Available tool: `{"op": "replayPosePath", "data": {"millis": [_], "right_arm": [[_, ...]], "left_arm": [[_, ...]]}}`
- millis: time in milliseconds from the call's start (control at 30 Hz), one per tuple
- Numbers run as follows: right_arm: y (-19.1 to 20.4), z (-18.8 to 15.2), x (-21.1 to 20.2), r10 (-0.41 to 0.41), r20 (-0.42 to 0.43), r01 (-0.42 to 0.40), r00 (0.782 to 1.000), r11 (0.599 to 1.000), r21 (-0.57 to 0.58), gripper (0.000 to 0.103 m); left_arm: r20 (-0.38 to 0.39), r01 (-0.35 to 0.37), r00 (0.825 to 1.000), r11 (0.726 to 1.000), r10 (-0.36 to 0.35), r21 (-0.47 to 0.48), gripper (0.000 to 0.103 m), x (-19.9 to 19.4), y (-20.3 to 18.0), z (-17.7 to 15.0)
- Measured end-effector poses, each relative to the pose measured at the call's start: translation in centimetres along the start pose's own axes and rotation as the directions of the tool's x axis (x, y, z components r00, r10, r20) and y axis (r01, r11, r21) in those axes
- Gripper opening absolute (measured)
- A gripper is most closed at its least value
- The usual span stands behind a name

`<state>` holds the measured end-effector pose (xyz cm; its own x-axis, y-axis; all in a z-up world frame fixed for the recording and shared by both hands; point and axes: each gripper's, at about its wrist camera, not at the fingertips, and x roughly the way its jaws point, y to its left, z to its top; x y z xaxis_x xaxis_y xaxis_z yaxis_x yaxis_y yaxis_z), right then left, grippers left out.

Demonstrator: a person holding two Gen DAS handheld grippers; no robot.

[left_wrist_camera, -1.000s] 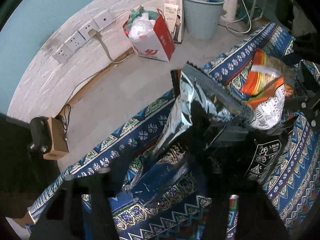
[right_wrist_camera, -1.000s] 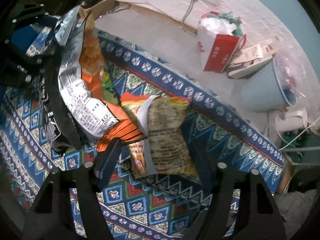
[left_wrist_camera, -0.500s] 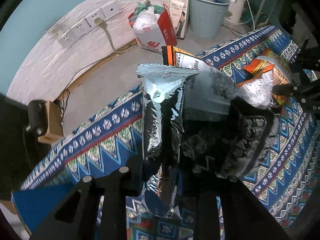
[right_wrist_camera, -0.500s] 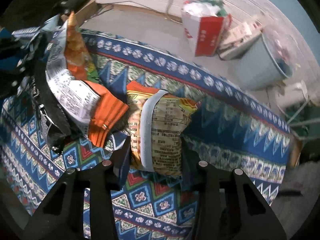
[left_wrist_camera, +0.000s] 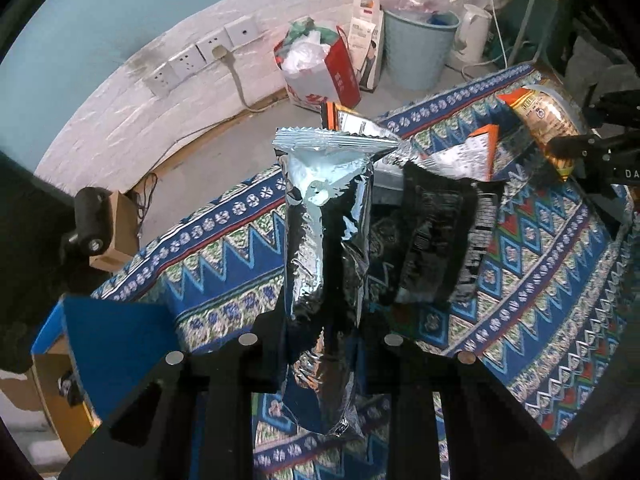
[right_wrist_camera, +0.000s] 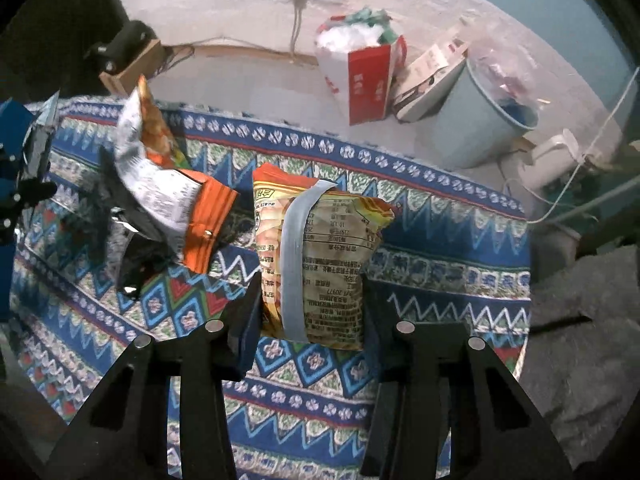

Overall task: Organize snacks
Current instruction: 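Grasp the silver foil bag with left tool while right tool grasps the beige chip bag, then carry the silver bag and beige chip bag into the box and release both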

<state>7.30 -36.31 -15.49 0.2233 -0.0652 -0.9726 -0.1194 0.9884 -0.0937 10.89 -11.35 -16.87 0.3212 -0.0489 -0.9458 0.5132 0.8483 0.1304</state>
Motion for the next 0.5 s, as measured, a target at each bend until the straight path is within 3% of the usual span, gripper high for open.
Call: {"op": "replayPosePath", "data": {"millis": [500], "right_arm": [[4.4, 0.9, -7.2, 0.064, 0.152, -0.061, 0.986, 0.998, -0.023, 0.041]], "left_arm": [[0.118, -0.031, 0.992, 0.997, 0.04, -0.075, 0.026, -8.3, 0.9, -2.7]]}}
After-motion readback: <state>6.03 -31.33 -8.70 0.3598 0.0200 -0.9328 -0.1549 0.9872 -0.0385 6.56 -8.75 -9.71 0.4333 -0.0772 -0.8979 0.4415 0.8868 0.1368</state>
